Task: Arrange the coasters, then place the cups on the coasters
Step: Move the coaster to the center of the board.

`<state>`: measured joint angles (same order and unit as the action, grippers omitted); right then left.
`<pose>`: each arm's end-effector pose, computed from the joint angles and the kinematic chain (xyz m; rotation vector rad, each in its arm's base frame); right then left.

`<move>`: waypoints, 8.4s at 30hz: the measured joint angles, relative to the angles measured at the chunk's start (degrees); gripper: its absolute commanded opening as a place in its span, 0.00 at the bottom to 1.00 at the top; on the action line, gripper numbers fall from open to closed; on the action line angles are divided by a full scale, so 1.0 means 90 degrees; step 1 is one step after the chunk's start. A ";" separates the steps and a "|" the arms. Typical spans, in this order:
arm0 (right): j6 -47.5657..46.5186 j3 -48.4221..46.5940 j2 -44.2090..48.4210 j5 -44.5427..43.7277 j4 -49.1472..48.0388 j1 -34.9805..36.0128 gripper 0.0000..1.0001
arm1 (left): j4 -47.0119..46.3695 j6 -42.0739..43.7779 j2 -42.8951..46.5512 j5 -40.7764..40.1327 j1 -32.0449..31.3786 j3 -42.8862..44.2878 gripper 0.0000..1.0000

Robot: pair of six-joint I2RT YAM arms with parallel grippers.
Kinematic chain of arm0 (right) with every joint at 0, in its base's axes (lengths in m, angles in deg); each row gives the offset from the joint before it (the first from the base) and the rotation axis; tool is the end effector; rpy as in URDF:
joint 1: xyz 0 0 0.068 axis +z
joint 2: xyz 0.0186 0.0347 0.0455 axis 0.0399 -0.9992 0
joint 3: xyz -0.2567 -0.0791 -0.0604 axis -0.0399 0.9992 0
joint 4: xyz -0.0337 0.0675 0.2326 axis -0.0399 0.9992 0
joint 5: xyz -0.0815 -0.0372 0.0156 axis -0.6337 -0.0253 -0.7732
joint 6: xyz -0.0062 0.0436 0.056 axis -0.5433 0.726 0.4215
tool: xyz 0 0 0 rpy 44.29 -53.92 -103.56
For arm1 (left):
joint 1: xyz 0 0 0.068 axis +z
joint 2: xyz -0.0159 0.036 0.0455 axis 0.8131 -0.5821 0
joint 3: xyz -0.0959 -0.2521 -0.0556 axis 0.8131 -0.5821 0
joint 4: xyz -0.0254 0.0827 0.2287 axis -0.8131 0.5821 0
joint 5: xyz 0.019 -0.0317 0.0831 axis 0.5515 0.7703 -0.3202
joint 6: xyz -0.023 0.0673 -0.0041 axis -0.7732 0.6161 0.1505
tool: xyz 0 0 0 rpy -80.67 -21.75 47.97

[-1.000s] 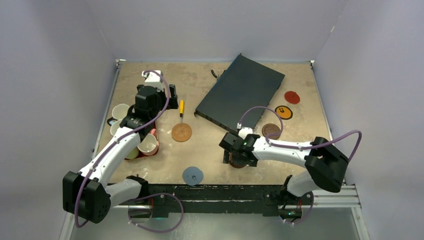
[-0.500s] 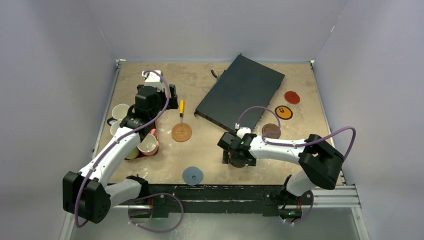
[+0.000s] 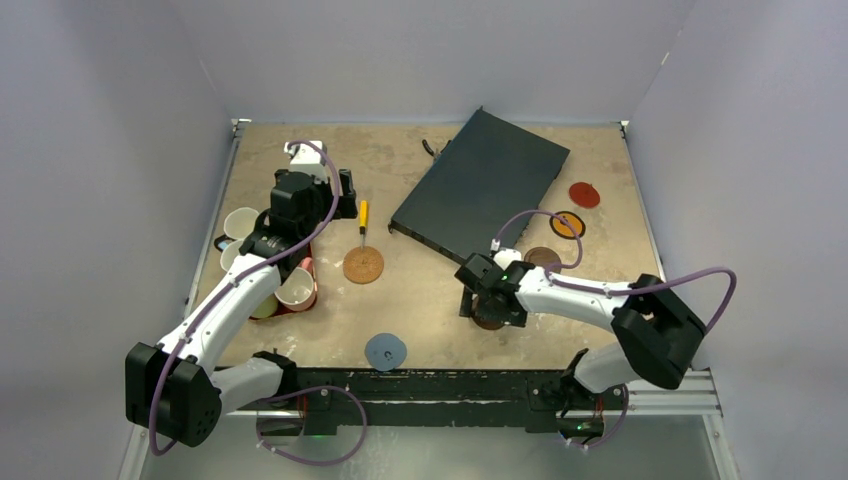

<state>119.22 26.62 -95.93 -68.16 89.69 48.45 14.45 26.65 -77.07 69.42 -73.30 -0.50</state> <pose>0.1674 0.1735 0.1564 0.3089 2.6597 0.0953 0.2546 -0.0749 0.3069 -0.0552 1.9285 -0.1950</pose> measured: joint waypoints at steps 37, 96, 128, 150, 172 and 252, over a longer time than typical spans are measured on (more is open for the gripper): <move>-0.0607 0.0430 0.0495 -0.0039 -0.0172 -0.1603 0.98 | 0.0002 -0.0017 0.0000 0.0090 -0.0002 0.0002 0.99; -0.1394 0.0129 0.0066 -0.0012 -0.0719 -0.3274 0.98 | 0.0000 -0.0024 -0.0066 0.0158 -0.0121 0.0002 0.99; -0.2023 -0.0153 -0.0318 -0.0012 -0.1158 -0.3985 0.98 | 0.0000 -0.0015 -0.0070 0.0075 -0.0124 0.0002 0.99; -0.2086 -0.0204 -0.0374 -0.0012 -0.1192 -0.4014 0.98 | 0.0002 -0.0015 -0.0070 0.0056 -0.0124 0.0002 0.99; -0.2883 -0.0627 0.2108 0.0605 -0.0515 -0.3349 0.94 | 0.0005 -0.0015 -0.0051 0.0053 -0.0124 0.0002 0.99; -0.1348 0.0044 0.0437 -0.0005 -0.0321 0.1083 0.86 | -0.0287 0.0155 0.0855 -0.1336 -0.0124 -0.0374 0.98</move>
<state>107.09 27.01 -91.99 -68.20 86.80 58.20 11.87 28.05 -69.38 57.39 -74.41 -3.86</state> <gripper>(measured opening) 0.805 0.977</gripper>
